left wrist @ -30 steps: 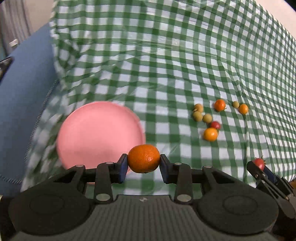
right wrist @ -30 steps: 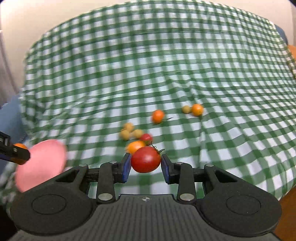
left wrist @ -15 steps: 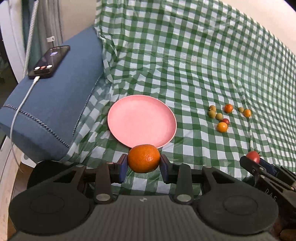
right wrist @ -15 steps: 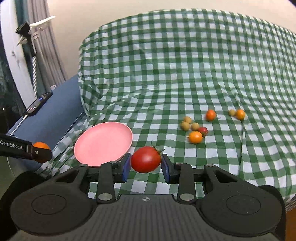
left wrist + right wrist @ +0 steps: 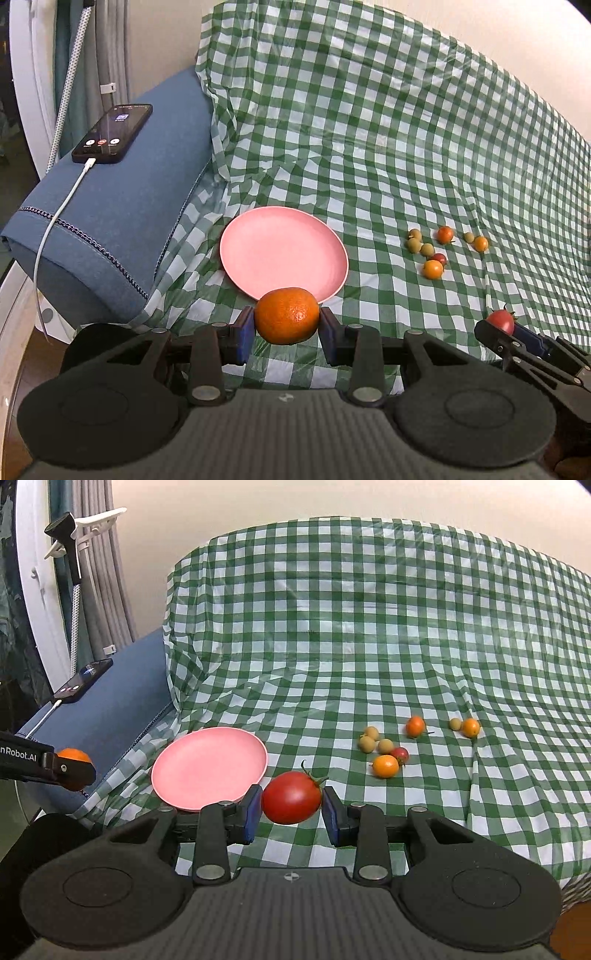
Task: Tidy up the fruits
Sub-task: 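Carry the tangerine and tomato to the pink plate and release both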
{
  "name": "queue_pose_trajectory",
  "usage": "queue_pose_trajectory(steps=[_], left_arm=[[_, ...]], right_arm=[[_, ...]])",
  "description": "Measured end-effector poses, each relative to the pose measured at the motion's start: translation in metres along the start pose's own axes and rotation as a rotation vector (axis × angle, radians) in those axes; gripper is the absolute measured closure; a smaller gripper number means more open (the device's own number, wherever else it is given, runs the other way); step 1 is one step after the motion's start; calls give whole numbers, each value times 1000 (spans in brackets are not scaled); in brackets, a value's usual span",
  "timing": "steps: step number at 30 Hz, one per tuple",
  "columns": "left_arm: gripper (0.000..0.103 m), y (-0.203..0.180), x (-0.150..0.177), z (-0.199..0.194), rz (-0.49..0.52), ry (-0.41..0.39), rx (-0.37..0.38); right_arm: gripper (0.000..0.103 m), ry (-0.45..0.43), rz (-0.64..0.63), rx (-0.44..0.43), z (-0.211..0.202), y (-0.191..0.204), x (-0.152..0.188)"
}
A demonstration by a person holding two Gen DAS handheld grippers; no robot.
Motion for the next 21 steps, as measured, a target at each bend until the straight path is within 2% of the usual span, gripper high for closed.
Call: queue_pose_trajectory(steps=[11,21], left_arm=[[62,4,-9,6,-8,1,-1],[62,12,-31,21,-19,17,-5]], right_arm=[[67,9,-13,6,2,1,-1],[67,12,-15,-14,20,10,-12]])
Point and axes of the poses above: each gripper's, at about its wrist camera, not at the fingertips, and z roughly the way its jaws point, y to its left, x to its underside, the point moved 2 cm from there along z, roughly the way its jaws point, and after that the axes turned 13 degrees about y, right-handed, at the moved point
